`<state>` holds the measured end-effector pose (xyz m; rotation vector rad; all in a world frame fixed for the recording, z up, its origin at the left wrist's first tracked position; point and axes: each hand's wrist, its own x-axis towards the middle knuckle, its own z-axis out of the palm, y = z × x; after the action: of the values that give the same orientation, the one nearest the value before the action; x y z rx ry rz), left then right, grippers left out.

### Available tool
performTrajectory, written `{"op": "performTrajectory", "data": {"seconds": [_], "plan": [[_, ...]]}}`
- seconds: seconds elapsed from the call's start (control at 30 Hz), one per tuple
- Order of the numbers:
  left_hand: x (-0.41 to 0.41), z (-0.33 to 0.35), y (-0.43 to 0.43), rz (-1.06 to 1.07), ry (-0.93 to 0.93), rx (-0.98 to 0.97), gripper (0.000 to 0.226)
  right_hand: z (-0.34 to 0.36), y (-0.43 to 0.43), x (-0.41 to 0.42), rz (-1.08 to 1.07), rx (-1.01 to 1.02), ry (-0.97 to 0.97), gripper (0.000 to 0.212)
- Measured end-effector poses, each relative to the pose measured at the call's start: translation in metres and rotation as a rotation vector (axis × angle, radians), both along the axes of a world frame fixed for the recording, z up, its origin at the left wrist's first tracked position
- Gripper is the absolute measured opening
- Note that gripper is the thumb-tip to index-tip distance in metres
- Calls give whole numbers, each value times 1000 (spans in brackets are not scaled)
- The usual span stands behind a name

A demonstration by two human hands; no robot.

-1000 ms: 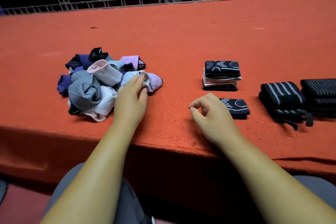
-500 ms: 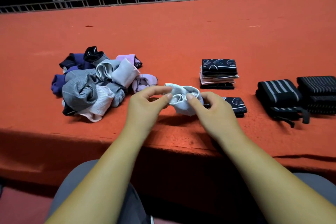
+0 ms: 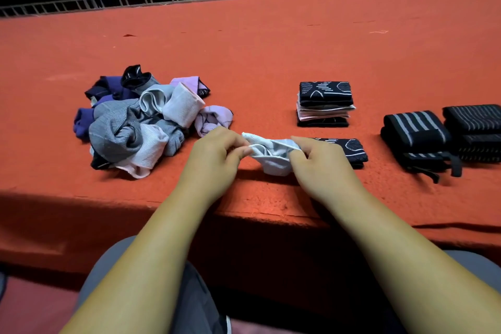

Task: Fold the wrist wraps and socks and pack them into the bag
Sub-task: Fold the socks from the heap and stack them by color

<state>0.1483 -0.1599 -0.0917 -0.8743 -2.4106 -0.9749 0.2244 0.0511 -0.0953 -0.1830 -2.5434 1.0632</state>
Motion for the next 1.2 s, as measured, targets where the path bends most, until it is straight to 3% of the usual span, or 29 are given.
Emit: {"op": "performTrajectory", "data": {"seconds": [0.13,0.23,0.4,0.53,0.6,0.7,0.77,0.9,0.97,1.1,1.2], "plan": [[1,5,-1,129,-120,194,10,6,5,2,-74,-21,56,51],[-3,12,-11,232,-215,398,10,8,17,2,-136,-48,62,44],[-23,20,-41,460,-167,537,9,15,45,-3,-305,-116,188,20],[-40,10,-53,495,-320,686,17,14,46,-9,-359,-260,205,16],[-43,9,-53,509,-375,768,17,12,46,-15,-365,-420,203,17],[-46,11,-51,504,-420,902,22,21,43,-20,-349,-896,260,18],[-46,12,-48,508,-401,849,19,25,40,-19,-308,-1084,264,21],[-30,17,-30,458,-342,539,13,19,27,-12,-133,-973,164,32],[-24,16,-23,384,-334,492,8,18,23,-9,-101,-857,142,30],[-9,12,-19,414,-118,392,43,14,23,-9,-5,-624,170,29],[8,19,-11,245,-40,364,56,9,20,-8,114,-510,178,29]]}}
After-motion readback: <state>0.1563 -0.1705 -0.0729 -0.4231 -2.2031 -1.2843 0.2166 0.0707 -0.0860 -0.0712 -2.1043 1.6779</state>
